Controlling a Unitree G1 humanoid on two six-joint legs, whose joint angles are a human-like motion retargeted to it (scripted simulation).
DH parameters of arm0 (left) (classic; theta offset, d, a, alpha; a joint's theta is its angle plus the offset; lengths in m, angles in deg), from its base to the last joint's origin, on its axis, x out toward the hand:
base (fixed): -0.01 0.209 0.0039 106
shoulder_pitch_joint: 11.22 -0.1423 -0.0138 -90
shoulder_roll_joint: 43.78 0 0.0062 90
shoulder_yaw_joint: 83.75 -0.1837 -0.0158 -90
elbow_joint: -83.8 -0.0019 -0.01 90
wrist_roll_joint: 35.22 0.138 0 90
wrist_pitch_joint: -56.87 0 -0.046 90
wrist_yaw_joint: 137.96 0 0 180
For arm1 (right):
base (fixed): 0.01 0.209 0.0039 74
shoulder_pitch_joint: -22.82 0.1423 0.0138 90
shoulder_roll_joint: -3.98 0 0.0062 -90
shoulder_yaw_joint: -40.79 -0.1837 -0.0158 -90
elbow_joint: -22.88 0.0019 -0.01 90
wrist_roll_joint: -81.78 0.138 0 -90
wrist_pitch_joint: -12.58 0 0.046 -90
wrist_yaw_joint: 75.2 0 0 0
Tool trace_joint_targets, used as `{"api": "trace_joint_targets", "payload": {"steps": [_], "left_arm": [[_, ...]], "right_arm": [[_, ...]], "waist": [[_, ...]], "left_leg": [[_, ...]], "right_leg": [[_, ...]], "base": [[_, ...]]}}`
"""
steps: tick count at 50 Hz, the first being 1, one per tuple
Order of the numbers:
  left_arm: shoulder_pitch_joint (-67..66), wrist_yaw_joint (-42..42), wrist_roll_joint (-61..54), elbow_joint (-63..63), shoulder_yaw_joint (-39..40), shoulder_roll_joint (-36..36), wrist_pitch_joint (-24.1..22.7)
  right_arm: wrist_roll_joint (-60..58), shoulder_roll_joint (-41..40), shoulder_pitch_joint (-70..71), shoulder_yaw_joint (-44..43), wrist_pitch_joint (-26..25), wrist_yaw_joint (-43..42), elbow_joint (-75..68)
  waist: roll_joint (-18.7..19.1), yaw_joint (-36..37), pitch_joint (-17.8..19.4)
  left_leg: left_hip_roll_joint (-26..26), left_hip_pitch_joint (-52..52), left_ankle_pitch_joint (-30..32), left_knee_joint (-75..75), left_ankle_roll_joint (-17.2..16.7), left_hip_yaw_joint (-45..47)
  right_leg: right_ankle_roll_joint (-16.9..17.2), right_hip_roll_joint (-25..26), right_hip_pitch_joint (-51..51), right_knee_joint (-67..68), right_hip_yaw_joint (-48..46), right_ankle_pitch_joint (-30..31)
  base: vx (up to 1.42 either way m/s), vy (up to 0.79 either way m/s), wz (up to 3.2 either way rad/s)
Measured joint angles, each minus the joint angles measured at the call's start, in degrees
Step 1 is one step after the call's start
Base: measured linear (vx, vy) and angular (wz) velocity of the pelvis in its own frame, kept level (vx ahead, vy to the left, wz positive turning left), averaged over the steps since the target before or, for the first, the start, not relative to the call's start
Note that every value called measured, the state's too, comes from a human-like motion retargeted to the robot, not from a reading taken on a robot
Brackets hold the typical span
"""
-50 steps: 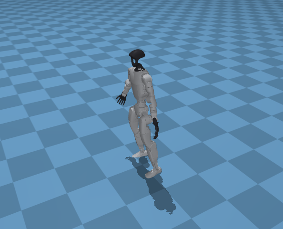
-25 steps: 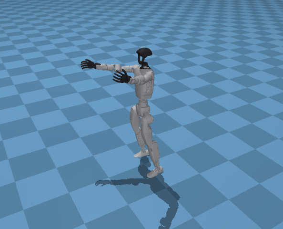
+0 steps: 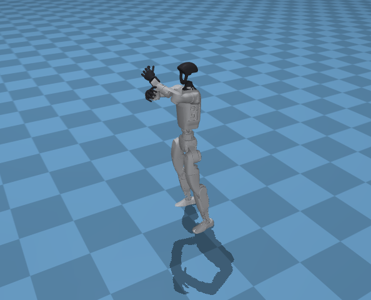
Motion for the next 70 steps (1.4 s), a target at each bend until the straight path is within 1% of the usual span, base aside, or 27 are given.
{"api": "trace_joint_targets", "payload": {"steps": [3,8,17,27,34,46,48,50,56,58,60,65,70], "left_arm": [[-0.53,-1.13,0.34,0.93,0.24,0.15,-0.03],[-1.00,-2.52,1.16,-0.91,0.72,0.29,0.58],[-1.34,-1.15,1.38,-2.68,-0.67,-0.36,2.21],[-2.10,-1.18,0.92,-2.02,-0.50,1.16,2.00],[-2.07,-1.27,0.81,-2.41,-0.07,1.21,2.19],[-2.04,-1.02,0.20,-3.45,0.09,1.91,2.62],[-2.26,-1.27,-0.13,-3.35,0.04,2.10,2.61],[-2.24,-0.92,-0.46,-3.26,0.25,2.17,2.61],[-2.57,-0.96,-1.37,-2.86,0.44,2.33,2.60],[-2.79,-1.47,-1.58,-2.71,0.38,2.50,2.64],[-2.88,-1.25,-1.67,-2.96,0.54,3.23,2.63],[-2.79,-1.41,-1.78,-3.48,0.67,2.60,2.86],[-3.05,-1.81,-1.78,-4.12,0.31,2.84,3.02]], "right_arm": [[-0.20,0.27,-0.33,0.73,-0.05,-0.50,2.29],[-0.66,0.91,-0.24,0.99,-0.25,-1.76,2.60],[0.79,2.04,-0.19,0.30,-0.10,-2.42,0.96],[1.74,2.94,-0.59,-0.18,-0.25,-1.97,1.37],[3.35,1.94,-0.78,0.12,-0.33,-1.31,1.62],[11.93,1.13,-2.47,0.34,-1.57,1.17,0.88],[13.83,1.01,-3.04,0.07,-2.08,1.78,0.85],[16.69,0.84,-3.51,0.36,-2.22,2.17,0.73],[24.81,0.16,-5.23,0.28,-2.09,1.65,0.79],[26.95,0.08,-5.91,-0.10,-1.99,1.00,1.08],[28.99,0.50,-6.51,-0.14,-1.73,0.57,1.23],[31.30,-0.15,-6.45,0.20,-1.34,-0.39,1.18],[30.68,0.27,-6.10,0.56,-1.58,-0.69,1.43]], "waist": [[-0.17,-0.09,0.36],[-0.63,-0.27,0.84],[-1.56,-0.74,1.38],[-2.20,-0.67,1.58],[-2.40,-1.48,1.88],[-2.68,-1.56,1.89],[-2.66,-0.96,1.70],[-2.81,-1.38,1.67],[-2.90,-1.30,1.64],[-2.91,-0.72,1.47],[-3.07,-0.61,1.18],[-3.18,-1.10,1.64],[-3.25,-0.88,1.70]], "left_leg": [[-0.01,0.12,0.00,0.03,0.00,-0.10],[0.02,0.23,0.06,0.07,0.00,-0.23],[0.14,0.02,0.30,0.14,0.00,-0.36],[0.43,-0.29,0.52,0.15,0.00,-0.27],[0.51,-0.38,0.64,0.03,0.00,-0.13],[0.59,-0.38,0.68,-0.10,0.00,0.07],[1.22,-0.32,0.52,0.00,0.02,0.48],[0.55,-0.58,0.68,-0.10,0.00,0.12],[0.46,-0.62,0.69,-0.14,-0.01,0.04],[1.04,-0.59,0.55,-0.06,0.01,0.37],[0.50,-0.96,0.67,-0.10,-0.01,0.02],[0.34,-0.88,0.67,-0.19,-0.02,-0.09],[0.35,-0.89,0.62,-0.19,-0.02,-0.15]], "right_leg": [[0.00,-0.03,0.15,0.06,-0.04,-0.04],[0.00,-0.01,0.33,0.10,-0.12,-0.03],[0.00,0.18,0.24,0.03,-0.20,0.26],[0.00,0.53,-0.19,0.01,0.00,0.54],[0.00,0.60,-0.43,0.02,0.16,0.67],[0.00,0.68,-0.62,0.00,0.38,0.78],[0.00,1.04,-2.24,2.76,0.78,-0.05],[0.00,0.65,-0.92,0.16,0.44,0.75],[0.00,0.64,-0.79,-0.14,0.33,0.91],[0.00,0.94,-2.48,2.81,0.67,-0.05],[0.00,0.72,-1.19,0.03,0.34,0.86],[0.00,0.60,-0.92,-0.24,0.16,0.94],[0.00,0.61,-0.90,-0.23,0.07,0.87]], "base": [[0.00,0.00,0.00],[0.00,0.00,0.00],[0.00,0.00,0.00],[0.00,0.00,0.00],[0.00,0.00,0.00],[0.00,0.00,0.00],[0.00,0.00,0.00],[0.00,0.00,0.00],[0.00,0.00,0.00],[0.00,0.00,0.00],[0.00,0.00,0.00],[0.00,0.00,0.00],[0.00,0.00,0.00]]}}
